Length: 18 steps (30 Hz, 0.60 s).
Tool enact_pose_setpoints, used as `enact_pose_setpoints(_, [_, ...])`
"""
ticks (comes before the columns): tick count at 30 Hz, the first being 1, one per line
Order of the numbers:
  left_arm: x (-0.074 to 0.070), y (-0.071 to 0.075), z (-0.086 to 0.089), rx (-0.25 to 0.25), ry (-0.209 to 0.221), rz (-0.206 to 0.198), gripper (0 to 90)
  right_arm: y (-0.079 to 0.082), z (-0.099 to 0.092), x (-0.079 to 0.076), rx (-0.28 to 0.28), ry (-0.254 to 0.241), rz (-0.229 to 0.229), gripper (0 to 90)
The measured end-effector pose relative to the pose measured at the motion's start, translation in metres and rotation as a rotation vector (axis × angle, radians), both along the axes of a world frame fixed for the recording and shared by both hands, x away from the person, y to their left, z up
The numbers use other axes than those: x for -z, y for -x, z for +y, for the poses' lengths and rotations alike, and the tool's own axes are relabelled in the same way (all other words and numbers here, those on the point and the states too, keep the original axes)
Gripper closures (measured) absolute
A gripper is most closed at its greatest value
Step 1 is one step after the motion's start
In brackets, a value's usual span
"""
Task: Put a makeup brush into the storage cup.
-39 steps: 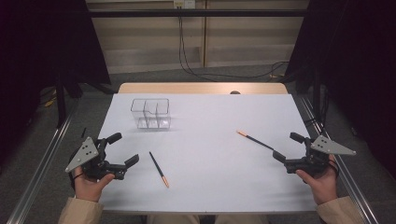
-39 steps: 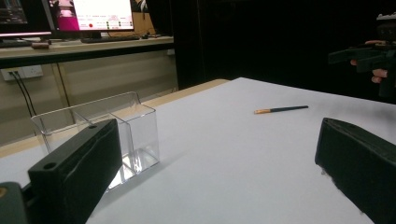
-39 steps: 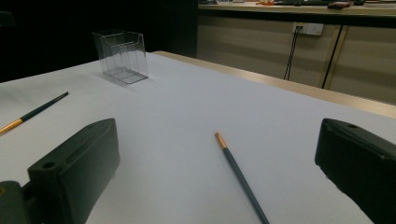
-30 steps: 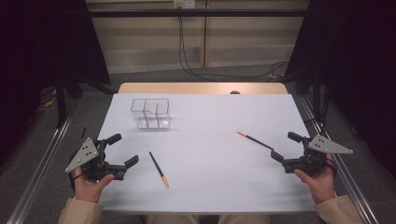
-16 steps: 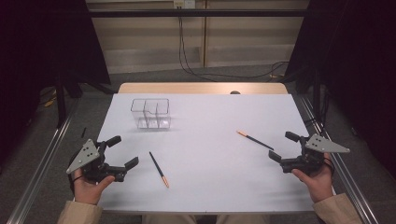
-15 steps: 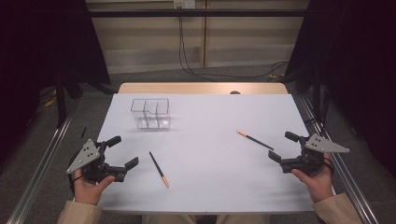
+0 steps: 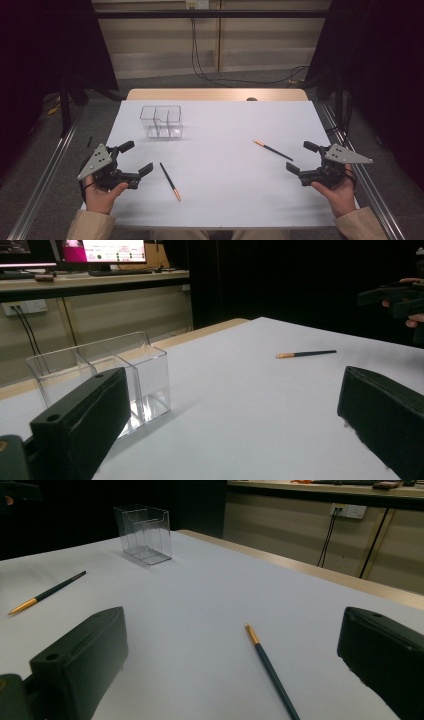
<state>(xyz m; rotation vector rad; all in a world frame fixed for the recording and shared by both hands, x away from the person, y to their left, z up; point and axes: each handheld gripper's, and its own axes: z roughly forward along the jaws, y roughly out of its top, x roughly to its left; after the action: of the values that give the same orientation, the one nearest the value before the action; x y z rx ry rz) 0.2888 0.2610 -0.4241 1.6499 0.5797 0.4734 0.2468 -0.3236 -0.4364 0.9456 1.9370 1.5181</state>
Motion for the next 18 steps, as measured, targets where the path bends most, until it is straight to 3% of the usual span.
enact_pose_setpoints(18, [0.006, -0.025, -0.041, 0.033, -0.045, 0.032, 0.5, 0.002, -0.002, 0.0, 0.001, 0.002, -0.007, 0.0])
